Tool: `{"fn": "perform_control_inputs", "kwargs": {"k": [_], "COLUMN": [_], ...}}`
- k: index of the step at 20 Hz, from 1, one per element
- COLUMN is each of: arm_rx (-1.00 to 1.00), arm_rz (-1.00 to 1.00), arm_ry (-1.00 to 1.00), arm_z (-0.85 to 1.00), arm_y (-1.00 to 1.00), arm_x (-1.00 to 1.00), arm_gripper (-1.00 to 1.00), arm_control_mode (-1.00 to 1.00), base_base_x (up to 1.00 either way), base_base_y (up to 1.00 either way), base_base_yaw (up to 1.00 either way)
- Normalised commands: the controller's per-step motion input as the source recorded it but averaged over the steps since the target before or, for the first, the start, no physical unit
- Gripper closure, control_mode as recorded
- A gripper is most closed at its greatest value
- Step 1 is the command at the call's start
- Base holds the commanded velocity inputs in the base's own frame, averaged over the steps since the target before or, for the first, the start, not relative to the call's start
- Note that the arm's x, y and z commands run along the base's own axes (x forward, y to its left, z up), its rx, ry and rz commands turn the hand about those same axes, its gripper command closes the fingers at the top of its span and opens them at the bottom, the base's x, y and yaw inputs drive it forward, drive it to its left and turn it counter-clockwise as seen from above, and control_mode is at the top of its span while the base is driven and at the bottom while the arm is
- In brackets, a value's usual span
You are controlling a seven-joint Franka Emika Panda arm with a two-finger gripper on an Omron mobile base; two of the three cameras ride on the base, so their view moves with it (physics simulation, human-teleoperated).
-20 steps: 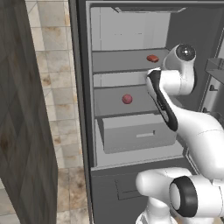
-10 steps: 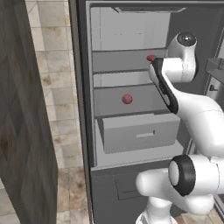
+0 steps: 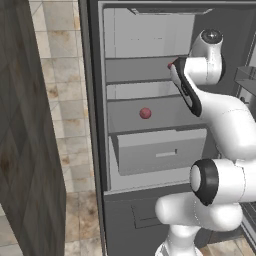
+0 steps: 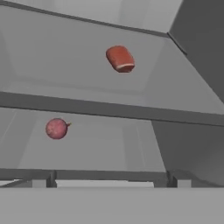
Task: Move the pork loin and onion from the top shelf to the second highest shelf to make space. Then, place the pitcher from the counter on the cleared top shelf.
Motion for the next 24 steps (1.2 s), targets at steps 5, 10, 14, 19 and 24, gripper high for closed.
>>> {"fn": "perform_control_inputs", "kwargs": {"k": [5,10,14,19,24], "arm_rx": [0.00,0.00,0.00,0.00,0.00], "arm_rz": [0.00,0.00,0.00,0.00,0.00], "arm_ry": [0.00,0.00,0.00,0.00,0.00], "arm_z": [0.00,-0.02,-0.04,-0.05,-0.09], "arm_y": [-0.01,-0.05,-0.17,-0.14,-0.07], "arm_x": [0.45,0.46,0.46,0.46,0.49], "arm_gripper": [-1.00,-1.00,-1.00,-1.00,-1.00], "arm_control_mode": [-1.00,-1.00,-1.00,-1.00,-1.00], "base_base_x": [0.00,0.00,0.00,0.00,0.00], "base_base_y": [0.00,0.00,0.00,0.00,0.00], "base_base_yaw": [0.00,0.00,0.00,0.00,0.00]}}
